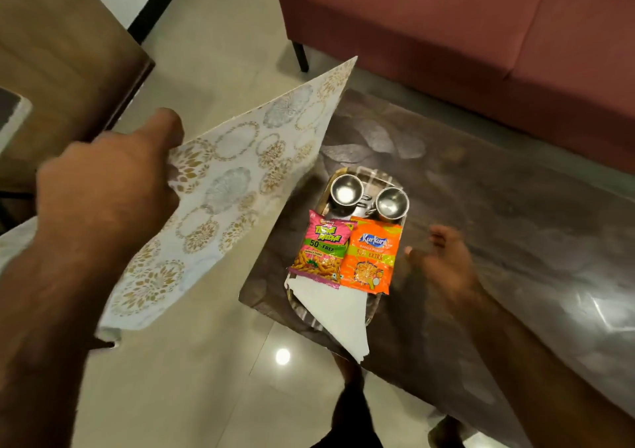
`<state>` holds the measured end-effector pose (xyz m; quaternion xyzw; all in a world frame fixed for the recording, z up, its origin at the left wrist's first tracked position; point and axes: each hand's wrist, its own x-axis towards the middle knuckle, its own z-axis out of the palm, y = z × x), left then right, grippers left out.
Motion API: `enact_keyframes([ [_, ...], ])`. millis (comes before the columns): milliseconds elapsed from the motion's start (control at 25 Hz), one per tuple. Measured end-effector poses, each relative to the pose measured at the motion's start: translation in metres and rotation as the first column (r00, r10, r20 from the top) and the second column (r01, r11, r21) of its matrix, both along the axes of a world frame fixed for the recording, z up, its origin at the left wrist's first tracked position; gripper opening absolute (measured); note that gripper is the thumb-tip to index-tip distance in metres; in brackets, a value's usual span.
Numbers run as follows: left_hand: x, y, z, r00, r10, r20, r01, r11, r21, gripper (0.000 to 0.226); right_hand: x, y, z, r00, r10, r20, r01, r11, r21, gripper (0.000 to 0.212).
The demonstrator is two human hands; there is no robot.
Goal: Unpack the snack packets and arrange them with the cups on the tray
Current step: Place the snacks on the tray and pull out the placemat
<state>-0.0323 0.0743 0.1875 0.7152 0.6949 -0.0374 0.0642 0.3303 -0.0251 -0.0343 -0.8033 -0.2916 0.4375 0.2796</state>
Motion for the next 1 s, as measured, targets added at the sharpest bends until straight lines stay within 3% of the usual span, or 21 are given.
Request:
enact_keyframes([
  [320, 0.061, -0.004, 0.08, 0.98, -0.182, -0.078, 0.188, 0.979, 0.084, 0.038, 0.029, 0.02, 0.121, 0.985, 0.11, 0.131, -0.145, 0.945, 0.294, 0.07],
  [560, 0.138, -0.028, 0.112, 0.906, -0.383, -0.179, 0.408, 0.903, 0.136, 0.036, 0.071, 0.011, 0.19, 0.997, 0.078, 0.018, -0.079, 0.938, 0.337, 0.082],
  [680, 0.167, -0.035, 0.114, 0.871, -0.467, -0.153, 0.486, 0.864, 0.128, 0.038, 0.097, -0.005, 0.206, 0.995, 0.003, -0.095, 0.03, 0.938, 0.344, 0.069],
  [840, 0.195, -0.035, 0.109, 0.84, -0.541, -0.038, 0.542, 0.839, 0.037, 0.035, 0.136, -0.043, 0.209, 0.991, -0.118, -0.059, 0.131, 0.941, 0.312, 0.035],
  [1000, 0.221, -0.035, 0.095, 0.811, -0.576, 0.102, 0.585, 0.805, -0.102, 0.028, 0.17, -0.089, 0.211, 0.976, -0.191, -0.108, 0.216, 0.926, 0.309, 0.026],
])
